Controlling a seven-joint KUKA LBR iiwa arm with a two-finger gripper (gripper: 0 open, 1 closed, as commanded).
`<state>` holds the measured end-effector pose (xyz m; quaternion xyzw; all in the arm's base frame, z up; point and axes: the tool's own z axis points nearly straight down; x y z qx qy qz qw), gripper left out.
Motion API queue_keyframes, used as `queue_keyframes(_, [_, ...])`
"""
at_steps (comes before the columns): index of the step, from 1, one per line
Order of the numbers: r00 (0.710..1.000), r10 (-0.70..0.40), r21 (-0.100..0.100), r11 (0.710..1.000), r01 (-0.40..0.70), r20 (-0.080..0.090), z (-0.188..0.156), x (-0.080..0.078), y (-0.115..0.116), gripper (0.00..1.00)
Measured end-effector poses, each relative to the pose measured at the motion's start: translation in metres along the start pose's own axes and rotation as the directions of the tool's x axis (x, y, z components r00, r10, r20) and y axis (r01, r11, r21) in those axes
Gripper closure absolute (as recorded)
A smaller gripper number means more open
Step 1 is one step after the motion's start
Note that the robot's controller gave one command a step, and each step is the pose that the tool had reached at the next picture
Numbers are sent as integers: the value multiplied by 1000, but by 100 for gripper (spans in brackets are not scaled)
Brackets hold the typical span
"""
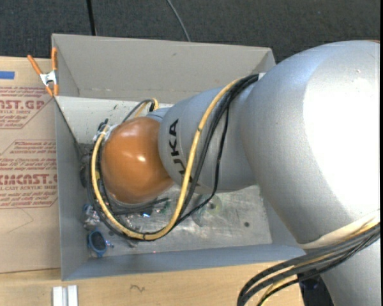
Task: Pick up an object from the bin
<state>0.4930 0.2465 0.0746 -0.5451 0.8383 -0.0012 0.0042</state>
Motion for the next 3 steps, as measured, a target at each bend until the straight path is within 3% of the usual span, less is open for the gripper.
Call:
queue_keyframes(1, [995,-103,15,995,103,11,-1,1,4,0])
queue_keyframes(2, [994,-108,14,994,108,17,-3,-2,5,100])
queue_keyframes(3, [927,-374,-1,927,374,3,-158,4,-16,100])
